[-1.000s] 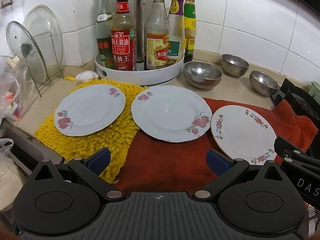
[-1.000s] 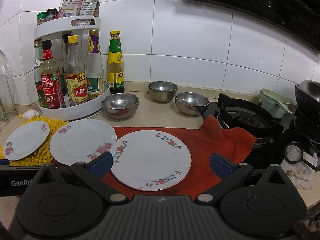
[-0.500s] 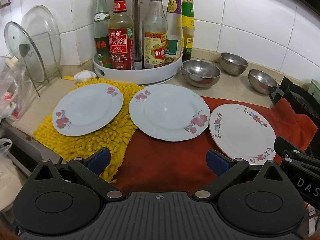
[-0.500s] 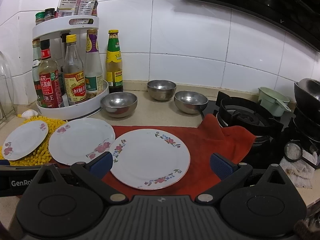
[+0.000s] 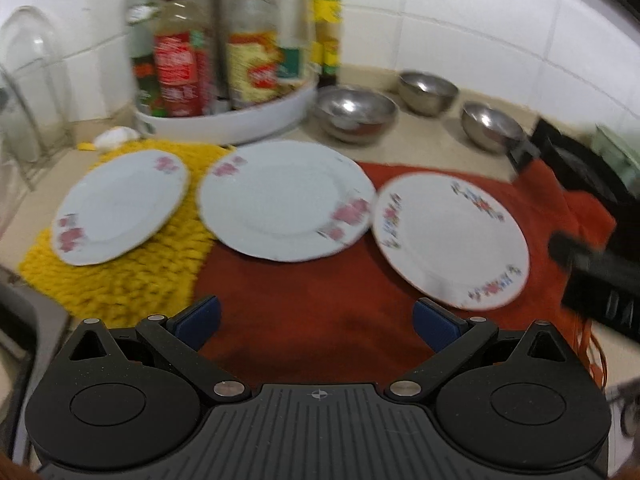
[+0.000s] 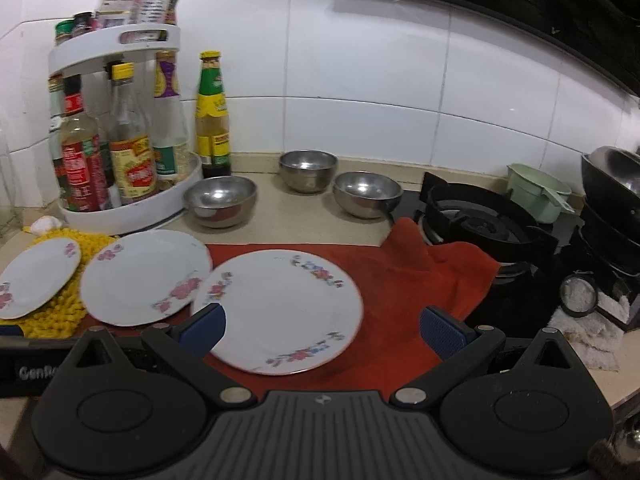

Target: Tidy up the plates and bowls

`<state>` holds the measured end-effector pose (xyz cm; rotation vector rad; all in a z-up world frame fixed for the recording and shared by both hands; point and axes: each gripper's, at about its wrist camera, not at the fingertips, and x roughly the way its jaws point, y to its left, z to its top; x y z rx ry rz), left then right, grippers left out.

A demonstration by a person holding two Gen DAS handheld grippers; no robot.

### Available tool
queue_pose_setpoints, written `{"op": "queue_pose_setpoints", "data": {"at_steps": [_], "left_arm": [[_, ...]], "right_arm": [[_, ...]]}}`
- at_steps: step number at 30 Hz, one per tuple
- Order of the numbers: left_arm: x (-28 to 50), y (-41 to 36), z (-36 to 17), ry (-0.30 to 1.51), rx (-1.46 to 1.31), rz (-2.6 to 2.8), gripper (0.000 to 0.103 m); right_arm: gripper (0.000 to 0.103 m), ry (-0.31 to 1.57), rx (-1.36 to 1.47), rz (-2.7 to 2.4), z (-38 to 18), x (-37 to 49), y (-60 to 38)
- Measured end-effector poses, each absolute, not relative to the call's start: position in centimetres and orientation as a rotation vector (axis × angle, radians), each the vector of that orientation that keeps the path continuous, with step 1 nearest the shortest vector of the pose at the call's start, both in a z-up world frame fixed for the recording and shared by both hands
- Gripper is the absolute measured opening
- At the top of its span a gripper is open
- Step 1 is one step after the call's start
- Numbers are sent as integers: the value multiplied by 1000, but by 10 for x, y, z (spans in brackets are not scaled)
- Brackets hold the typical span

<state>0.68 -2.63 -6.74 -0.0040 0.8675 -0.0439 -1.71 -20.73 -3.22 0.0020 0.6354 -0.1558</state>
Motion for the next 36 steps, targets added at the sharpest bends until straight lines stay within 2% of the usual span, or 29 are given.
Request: {"op": "queue_pose_setpoints", "data": {"at_steps": [5, 11, 15, 19, 22, 24, 26, 36], "left_arm": [[27, -41, -88, 938, -31, -117, 101], [58, -54, -111, 1043, -154, -236, 91], [71, -68, -112, 1030, -105, -227, 89], [81, -78, -113, 1027, -93, -250, 89], [87, -83, -113, 1028, -92, -287, 89], [90, -88, -113, 1027, -88, -295, 93], [93, -91, -113, 1024, -83, -307, 93], [98, -109, -109, 1007, -21, -376, 93]], "right_arm": [[100, 659, 9, -182, -44, 10, -236], [99, 726, -12, -165, -74, 49, -271], [99, 770, 12, -102, -89, 76, -289], [86, 829, 61, -7, -101, 102, -303], [85, 878, 94, 59, -110, 118, -310], [82, 899, 97, 102, -115, 127, -311], [72, 927, 122, 180, -119, 131, -311], [68, 964, 91, 326, -113, 135, -312]]}}
